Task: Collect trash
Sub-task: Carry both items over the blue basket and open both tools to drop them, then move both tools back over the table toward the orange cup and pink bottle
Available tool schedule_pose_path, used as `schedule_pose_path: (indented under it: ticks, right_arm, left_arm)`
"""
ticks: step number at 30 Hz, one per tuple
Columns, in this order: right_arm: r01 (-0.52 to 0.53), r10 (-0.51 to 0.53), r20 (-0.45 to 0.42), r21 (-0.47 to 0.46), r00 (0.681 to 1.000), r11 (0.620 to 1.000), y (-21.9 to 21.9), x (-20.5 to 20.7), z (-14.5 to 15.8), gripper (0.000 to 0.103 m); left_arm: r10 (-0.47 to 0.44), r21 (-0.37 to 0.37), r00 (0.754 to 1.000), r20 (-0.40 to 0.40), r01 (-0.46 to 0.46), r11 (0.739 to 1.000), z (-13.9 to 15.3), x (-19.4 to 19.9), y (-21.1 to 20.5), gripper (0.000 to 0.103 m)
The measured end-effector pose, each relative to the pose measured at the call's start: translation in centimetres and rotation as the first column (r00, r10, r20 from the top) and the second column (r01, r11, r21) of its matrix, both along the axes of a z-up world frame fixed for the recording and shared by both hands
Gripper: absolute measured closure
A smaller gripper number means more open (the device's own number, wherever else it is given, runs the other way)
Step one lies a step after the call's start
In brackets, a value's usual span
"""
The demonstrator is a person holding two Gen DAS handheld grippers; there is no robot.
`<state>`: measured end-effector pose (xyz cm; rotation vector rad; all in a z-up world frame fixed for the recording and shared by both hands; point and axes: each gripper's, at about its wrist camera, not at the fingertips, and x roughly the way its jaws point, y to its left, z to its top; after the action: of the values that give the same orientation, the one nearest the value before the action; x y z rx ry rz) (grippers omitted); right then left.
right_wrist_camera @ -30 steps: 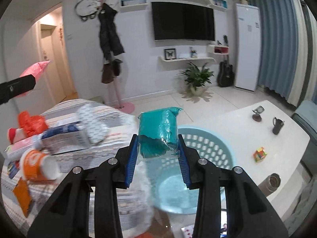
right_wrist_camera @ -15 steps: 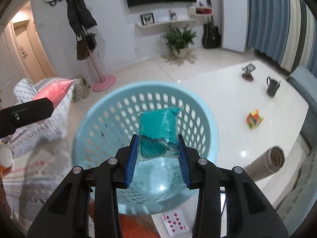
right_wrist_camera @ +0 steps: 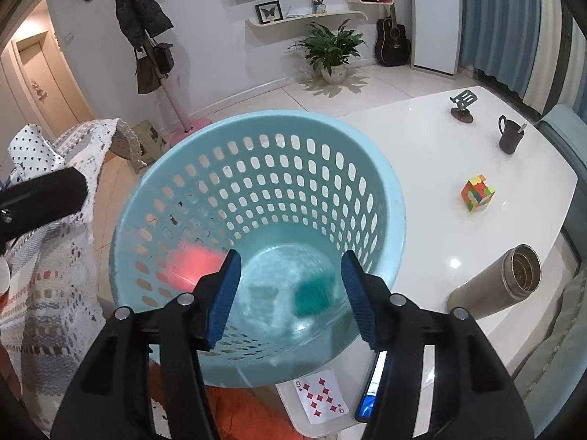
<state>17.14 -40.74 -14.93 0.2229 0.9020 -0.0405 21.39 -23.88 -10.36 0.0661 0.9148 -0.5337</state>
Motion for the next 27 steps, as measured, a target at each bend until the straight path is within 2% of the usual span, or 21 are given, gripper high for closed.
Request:
schedule_pose_path:
  ticks: [9,17,23,27]
  right_arm:
    - [0.014,-0.014,0.012,0.000,1.000,1.000,0.5,-1.0,1.1,0.050]
    - [-0.013,0.013,0.062,-0.009,0.998,1.000,2.9,-2.6,3.8,0.050]
    - [-0.066,0.067,0.120,-0.016,0.991,0.998,6.1,-4.1,6.9,0.049]
    - [-0.119,0.118,0.151,-0.004,0.981,0.993,8.8,-4.9,8.5,0.049]
  left_arm:
    - [0.017,-0.028,0.999,0.040,-0.016,0.999,1.8,-1.7,1.5,0.033]
    - [0.051,-0.073,0.996,0.074,-0.045,0.996,3.8,-3.9,4.4,0.033]
    - [0.120,-0.072,0.982,0.145,-0.110,0.991,6.9,-7.8,8.9,0.033]
    - [0.216,-0.079,0.956,0.199,-0.204,0.976,9.0,-11.1,13.8,0.033]
